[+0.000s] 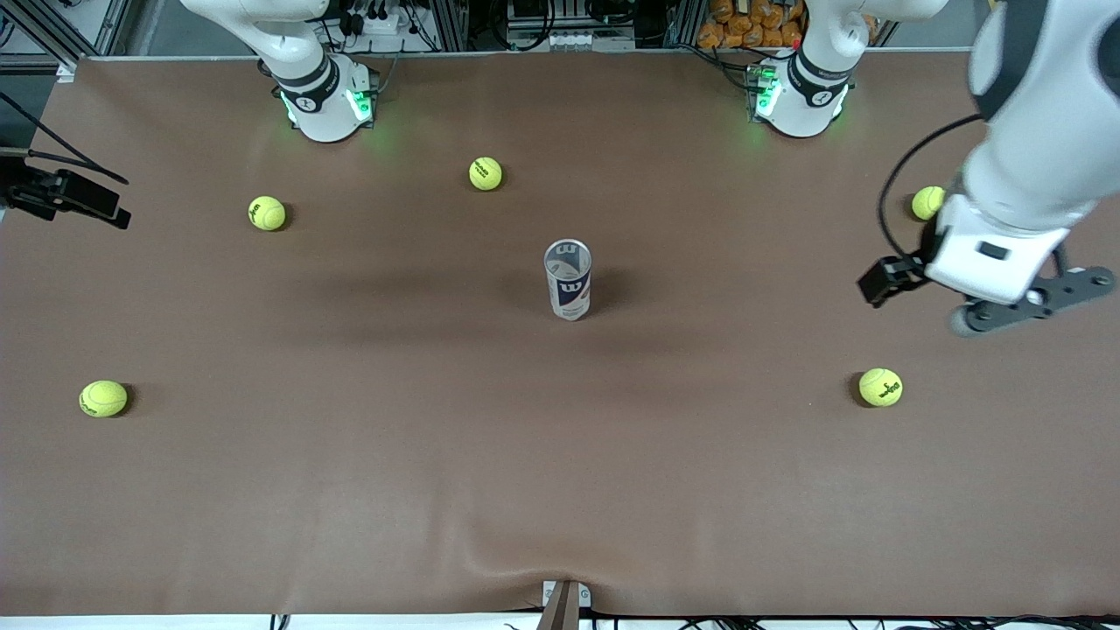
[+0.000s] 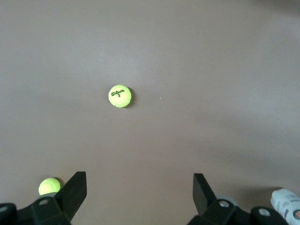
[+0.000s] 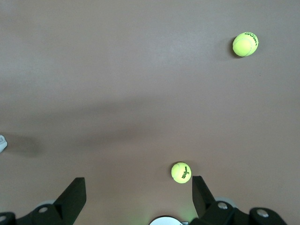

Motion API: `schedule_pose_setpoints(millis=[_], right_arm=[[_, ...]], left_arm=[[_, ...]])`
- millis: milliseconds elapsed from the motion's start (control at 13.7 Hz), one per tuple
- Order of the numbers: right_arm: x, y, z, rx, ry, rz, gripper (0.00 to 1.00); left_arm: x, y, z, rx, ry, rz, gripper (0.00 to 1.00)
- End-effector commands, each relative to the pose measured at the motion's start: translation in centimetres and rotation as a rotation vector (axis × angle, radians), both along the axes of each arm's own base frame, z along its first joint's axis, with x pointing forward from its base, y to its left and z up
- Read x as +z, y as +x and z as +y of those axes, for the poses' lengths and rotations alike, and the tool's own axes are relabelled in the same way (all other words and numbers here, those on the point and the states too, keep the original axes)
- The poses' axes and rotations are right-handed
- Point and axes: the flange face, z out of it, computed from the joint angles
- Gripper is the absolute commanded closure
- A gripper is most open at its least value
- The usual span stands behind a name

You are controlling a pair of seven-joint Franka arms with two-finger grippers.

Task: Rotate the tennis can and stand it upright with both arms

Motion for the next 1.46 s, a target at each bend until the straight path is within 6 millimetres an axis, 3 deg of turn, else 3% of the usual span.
schedule_pose_setpoints(millis=[0,293,439,805,1024,1390], right_arm=[[0.4,0.3,-0.2,-0.010,0.009,-0.005,0.00],[0.4,0.3,-0.2,-0.010,0.009,-0.005,0.00],[0.4,0.3,-0.3,-0.012,0.009,-0.005,0.00],[0.4,0.3,-0.2,-0.010,0.009,-0.005,0.00],[0.4,0.3,-0.2,-0.012,0.011,-0.005,0.00],[0.4,0.3,-0.2,-0.012,0.011,-0.005,0.00]], left_arm=[[1.0,-0.2,3.1,-0.006,-0.120,0.023,0.00],[1.0,-1.2,6.1,0.024,-0.111,0.042,0.00],[0.5,-3.1,5.8,0.006,-0.072,0.035,0.00],[1.1,-3.9,5.4,-0.007,-0.055,0.011,0.00],[2.3,-5.4,4.3,-0.048,-0.075,0.032,0.00],[1.6,-6.6,5.7,-0.074,-0.076,0.014,0.00]])
